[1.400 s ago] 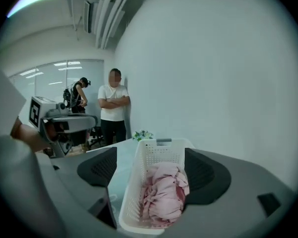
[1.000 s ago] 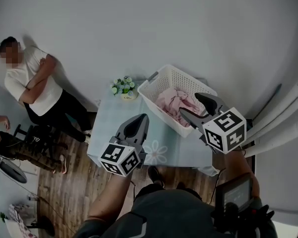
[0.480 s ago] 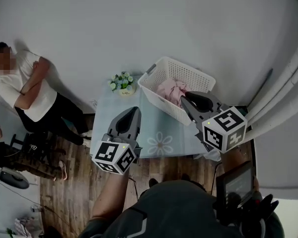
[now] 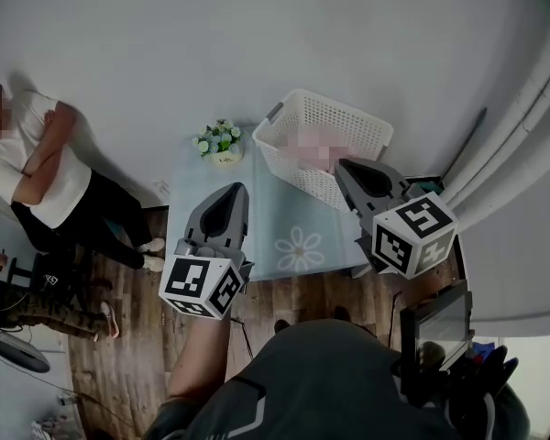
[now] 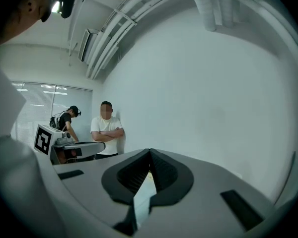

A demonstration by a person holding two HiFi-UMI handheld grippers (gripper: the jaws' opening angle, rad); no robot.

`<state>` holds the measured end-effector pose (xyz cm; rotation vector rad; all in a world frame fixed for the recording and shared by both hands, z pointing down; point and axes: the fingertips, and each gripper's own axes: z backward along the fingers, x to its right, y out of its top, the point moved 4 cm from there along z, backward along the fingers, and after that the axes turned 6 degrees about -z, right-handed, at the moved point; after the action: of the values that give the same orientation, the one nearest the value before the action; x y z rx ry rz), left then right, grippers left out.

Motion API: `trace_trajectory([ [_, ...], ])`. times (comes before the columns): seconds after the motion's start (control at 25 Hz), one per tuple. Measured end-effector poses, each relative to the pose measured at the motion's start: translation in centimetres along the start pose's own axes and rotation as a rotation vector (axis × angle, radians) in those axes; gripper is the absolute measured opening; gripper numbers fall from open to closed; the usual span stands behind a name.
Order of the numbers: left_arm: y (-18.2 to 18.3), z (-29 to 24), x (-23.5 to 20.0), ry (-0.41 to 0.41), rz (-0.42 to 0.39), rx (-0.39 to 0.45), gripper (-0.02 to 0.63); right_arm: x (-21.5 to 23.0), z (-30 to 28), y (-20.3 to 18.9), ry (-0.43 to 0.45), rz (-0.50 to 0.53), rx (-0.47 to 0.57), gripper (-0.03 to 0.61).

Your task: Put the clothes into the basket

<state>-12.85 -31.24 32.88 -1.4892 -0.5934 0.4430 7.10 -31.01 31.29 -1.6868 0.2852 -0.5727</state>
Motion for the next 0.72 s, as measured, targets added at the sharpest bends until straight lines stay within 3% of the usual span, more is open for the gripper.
trace_trajectory([
  [0.12, 0.1, 0.9, -1.0, 0.040, 0.018, 0.014, 0.009, -0.3, 0.3, 0.8, -0.026, 0.016, 0.036, 0.014],
  [0.4, -0.1, 0.6, -0.1, 0.001, 0.019, 0.027, 0.009, 0.0, 0.4, 0.4, -0.030, 0.003, 0.019, 0.012],
  [0.72, -0.5, 0.4, 0.3, 0.018, 0.018, 0.016, 0.009, 0.5, 0.2, 0.1, -0.029, -0.002, 0.015, 0.012],
])
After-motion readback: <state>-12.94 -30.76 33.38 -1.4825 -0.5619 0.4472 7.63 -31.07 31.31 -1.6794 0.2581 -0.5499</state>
